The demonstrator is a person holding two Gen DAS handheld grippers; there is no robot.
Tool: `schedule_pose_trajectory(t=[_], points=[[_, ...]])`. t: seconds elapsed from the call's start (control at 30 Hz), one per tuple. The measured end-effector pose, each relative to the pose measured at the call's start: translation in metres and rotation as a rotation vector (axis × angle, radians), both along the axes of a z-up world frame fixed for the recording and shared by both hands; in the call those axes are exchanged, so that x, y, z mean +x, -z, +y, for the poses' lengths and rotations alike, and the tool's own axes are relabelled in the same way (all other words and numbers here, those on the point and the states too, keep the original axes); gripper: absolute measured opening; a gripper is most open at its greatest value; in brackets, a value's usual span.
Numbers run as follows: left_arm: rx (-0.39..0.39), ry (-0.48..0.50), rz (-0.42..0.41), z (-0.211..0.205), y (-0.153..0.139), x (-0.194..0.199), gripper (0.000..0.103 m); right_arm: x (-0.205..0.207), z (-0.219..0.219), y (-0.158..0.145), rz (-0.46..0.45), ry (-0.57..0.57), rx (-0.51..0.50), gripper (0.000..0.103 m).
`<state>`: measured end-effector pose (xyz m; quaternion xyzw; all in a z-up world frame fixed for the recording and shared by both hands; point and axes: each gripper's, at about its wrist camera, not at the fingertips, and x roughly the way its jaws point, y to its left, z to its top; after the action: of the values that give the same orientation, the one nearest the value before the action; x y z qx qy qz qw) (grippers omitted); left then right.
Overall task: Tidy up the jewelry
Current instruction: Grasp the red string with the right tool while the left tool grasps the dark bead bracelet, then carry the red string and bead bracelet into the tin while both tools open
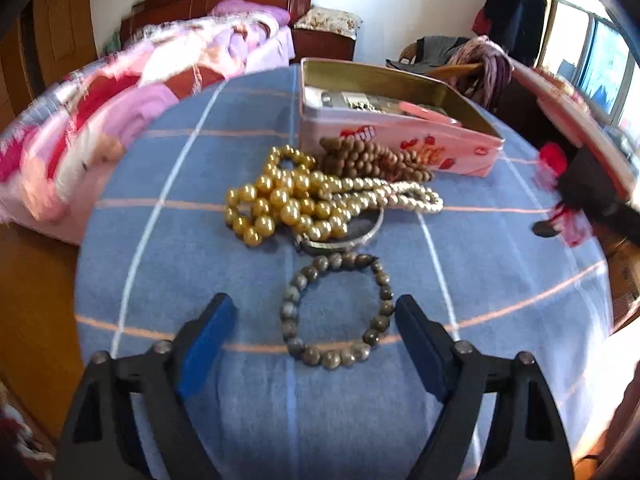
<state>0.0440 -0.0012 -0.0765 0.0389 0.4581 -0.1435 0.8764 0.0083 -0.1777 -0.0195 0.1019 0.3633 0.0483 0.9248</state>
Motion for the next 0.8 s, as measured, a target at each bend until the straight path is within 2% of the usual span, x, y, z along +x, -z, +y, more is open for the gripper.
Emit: schedule_pose_trajectory(t=[0.07,0.1,0.17,0.23,0.27,0.43,0.47,0.5,0.7,0.8], points=[[0.033,0.014,-0.01,-0.006,0.0,-0.001,0.075,0.0,-0.002,-0.004,-0.009,0.004,0.015,0.007],[0.03,0.025,-0.015,-0.007,0.0,-0.002,0.068,-0.001,-0.002,-0.005,-0.012,0.004,0.021,0.007],[0.024,0.044,-0.032,-0.008,-0.002,-0.005,0.052,-0.001,0.0,-0.004,-0.012,-0.001,0.027,0.007],[0.006,0.063,-0.041,-0.007,-0.003,-0.008,0.02,0.0,0.001,-0.003,-0.009,-0.005,0.029,0.007],[-0.016,0.073,-0.039,-0.005,-0.004,-0.009,0.017,0.0,0.002,-0.003,-0.009,-0.006,0.032,0.007],[-0.155,0.067,-0.026,0.011,-0.005,-0.009,0.016,-0.003,0.001,-0.004,-0.021,-0.006,0.036,0.007],[-0.169,0.069,-0.033,0.012,-0.006,-0.012,0.016,-0.004,0.0,-0.004,-0.024,-0.003,0.036,0.007],[-0.171,0.073,-0.042,0.011,-0.008,-0.014,0.007,-0.004,-0.001,-0.004,-0.025,0.0,0.037,0.007],[-0.218,0.117,-0.129,0.009,-0.036,-0.025,0.008,-0.006,-0.008,-0.005,-0.038,0.019,0.054,0.007],[-0.241,0.12,-0.137,0.01,-0.043,-0.023,0.008,-0.007,-0.011,-0.007,-0.044,0.028,0.055,0.007]])
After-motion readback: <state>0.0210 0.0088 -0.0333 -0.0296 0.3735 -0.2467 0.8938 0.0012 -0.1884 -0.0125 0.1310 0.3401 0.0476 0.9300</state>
